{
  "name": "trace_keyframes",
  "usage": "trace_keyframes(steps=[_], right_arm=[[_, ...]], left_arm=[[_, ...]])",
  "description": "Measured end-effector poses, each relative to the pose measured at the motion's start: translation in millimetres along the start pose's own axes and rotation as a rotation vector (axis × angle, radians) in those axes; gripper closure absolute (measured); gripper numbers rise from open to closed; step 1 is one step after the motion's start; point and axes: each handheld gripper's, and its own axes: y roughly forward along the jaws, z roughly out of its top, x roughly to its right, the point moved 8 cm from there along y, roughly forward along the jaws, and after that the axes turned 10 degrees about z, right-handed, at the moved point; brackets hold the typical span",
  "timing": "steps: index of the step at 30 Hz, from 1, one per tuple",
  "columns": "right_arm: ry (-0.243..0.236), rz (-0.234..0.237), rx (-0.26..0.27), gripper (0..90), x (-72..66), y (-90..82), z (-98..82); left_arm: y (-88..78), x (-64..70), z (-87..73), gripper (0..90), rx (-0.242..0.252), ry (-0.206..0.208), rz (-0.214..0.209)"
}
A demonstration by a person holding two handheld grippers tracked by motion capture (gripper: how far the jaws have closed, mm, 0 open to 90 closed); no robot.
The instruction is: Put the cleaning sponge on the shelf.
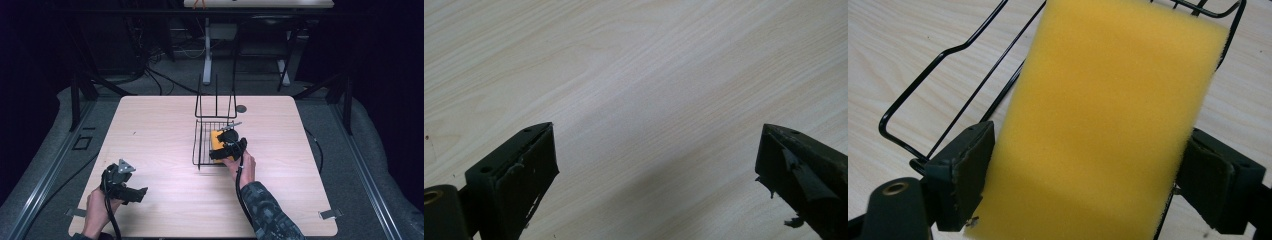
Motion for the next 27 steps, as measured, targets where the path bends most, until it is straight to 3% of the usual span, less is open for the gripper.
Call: trace_keyframes(steps=[15, 27], right_arm=[[-0.007, -0.002, -0.017, 6.6, 1.4, 1.7, -0.7], [-0.043, 0.028, -0.008, 6.9, -0.7, -12.9, -1.3]], left_arm=[[0.6, 0.6, -0.1, 3.4, -0.004, 0.002, -0.003], [1.1, 1.7, 1.4, 3.3, -0.003, 0.008, -0.005]])
